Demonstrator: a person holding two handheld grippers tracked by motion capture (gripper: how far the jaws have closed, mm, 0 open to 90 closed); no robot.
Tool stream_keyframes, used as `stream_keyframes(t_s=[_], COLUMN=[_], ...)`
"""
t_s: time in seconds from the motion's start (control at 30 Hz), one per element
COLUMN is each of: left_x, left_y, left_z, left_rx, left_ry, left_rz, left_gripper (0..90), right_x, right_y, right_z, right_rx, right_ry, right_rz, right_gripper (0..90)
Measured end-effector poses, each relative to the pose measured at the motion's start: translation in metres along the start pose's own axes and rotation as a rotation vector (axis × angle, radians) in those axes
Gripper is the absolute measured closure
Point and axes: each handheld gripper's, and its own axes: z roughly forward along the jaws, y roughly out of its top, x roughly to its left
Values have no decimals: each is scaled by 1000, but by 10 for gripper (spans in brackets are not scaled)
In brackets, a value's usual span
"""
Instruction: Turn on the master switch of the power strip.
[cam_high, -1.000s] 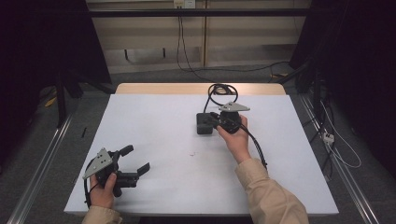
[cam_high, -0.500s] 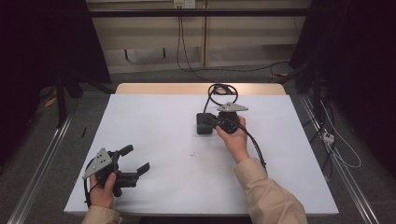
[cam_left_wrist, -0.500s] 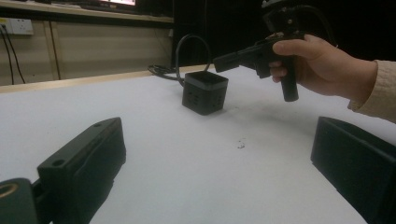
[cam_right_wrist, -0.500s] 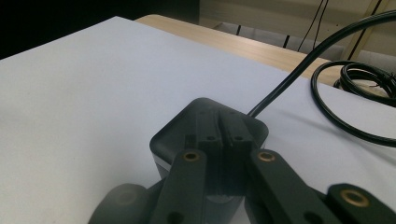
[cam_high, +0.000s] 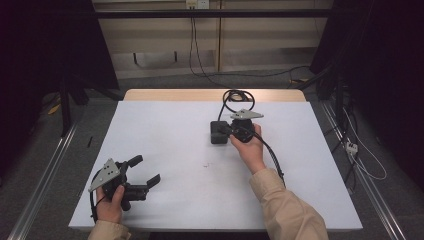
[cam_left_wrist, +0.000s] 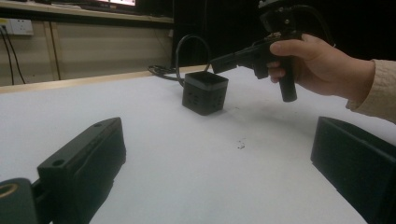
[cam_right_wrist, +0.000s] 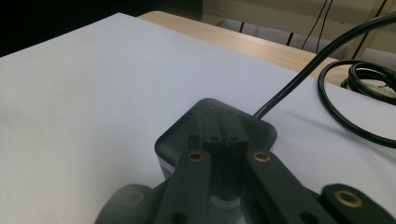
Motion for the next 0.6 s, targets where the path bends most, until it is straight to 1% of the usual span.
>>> stream_keyframes(t_s=[0.07,0.27,0.4,0.6], left_x=[0,0,1,0], left_y=[0,0,0,0], left_z=[0,-1,-1,0], left_rx=[-6,-5,-3,-6], left_ry=[-1,0,2,0], left_rz=[-4,-3,-2,-4], left_gripper=[28,28,28,28], right_x=[1,3,1,2], right_y=[1,2,1,1], right_z=[1,3,4,4], right_rx=[-1,6,17,15], right_ry=[2,-4,-4,-3], right_rz=[-4,-18,-12,-18], right_gripper=[900,900,900,900])
